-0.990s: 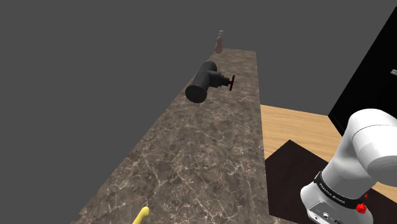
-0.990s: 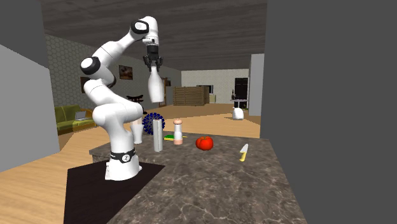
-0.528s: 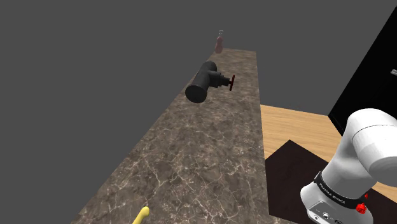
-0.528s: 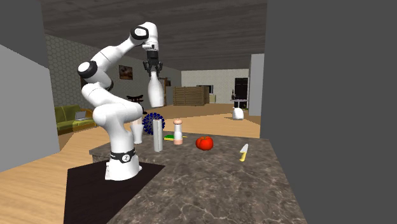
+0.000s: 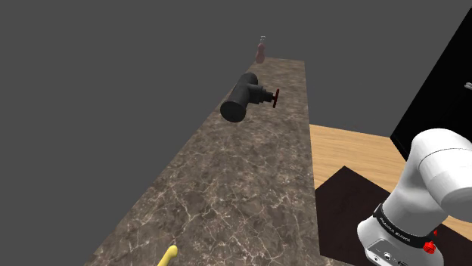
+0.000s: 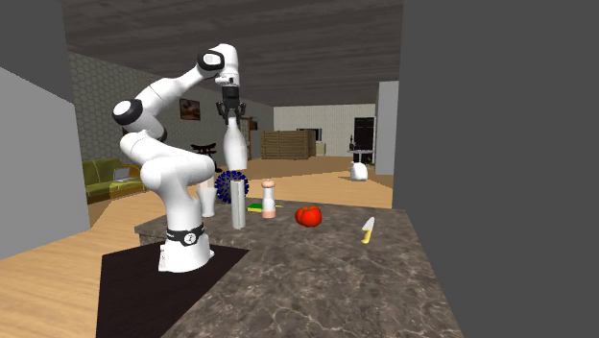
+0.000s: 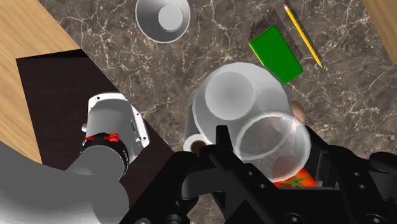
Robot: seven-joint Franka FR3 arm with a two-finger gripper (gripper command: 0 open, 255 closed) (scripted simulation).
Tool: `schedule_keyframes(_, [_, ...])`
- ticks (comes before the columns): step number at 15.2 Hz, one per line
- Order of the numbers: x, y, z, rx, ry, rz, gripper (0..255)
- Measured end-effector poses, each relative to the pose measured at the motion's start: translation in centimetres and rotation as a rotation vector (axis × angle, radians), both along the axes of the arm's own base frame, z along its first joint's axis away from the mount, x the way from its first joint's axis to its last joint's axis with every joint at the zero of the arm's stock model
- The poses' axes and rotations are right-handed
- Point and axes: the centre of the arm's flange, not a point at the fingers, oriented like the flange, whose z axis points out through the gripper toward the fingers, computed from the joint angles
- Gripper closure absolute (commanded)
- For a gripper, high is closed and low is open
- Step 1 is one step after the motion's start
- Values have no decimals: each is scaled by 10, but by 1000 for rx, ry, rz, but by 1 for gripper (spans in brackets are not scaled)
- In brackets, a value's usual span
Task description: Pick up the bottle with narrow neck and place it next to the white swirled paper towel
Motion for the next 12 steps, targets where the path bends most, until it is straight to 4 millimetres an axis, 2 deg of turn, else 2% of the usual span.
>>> schedule_keyframes(12, [0,0,-63,0,0,0,255])
